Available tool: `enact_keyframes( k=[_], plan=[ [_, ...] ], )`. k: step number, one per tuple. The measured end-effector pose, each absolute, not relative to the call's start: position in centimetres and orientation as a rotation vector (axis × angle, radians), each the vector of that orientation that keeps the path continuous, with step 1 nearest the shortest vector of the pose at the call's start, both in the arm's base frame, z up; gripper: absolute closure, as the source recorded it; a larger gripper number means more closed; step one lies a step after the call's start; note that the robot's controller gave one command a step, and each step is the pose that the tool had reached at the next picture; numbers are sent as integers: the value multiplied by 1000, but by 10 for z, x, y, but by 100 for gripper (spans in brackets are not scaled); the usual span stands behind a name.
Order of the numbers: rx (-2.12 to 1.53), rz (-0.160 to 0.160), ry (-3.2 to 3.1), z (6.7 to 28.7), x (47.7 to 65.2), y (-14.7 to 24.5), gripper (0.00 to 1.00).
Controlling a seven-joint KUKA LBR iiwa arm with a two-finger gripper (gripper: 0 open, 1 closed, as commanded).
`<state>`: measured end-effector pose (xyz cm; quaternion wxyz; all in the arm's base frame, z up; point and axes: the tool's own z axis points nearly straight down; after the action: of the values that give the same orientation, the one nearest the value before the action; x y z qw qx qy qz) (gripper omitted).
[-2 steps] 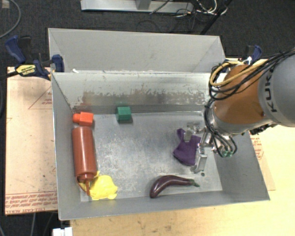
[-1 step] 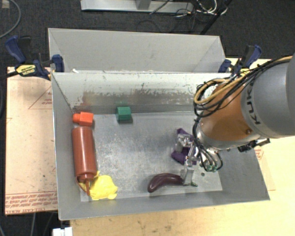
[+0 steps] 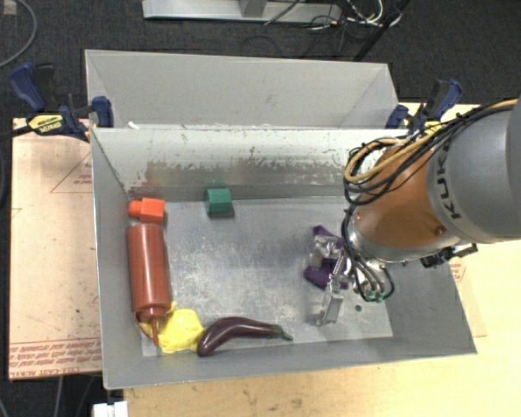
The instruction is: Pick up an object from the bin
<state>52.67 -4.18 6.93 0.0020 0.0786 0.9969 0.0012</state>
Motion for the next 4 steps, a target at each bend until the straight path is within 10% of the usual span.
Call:
enact_keyframes(
  k=[1,3,4],
  plan=[
    [228,2,3129,70,569,-73,0],
    [585,2,3082,70,574,-134,0],
    [385,6,3102,71,630,-146,100]
  ],
)
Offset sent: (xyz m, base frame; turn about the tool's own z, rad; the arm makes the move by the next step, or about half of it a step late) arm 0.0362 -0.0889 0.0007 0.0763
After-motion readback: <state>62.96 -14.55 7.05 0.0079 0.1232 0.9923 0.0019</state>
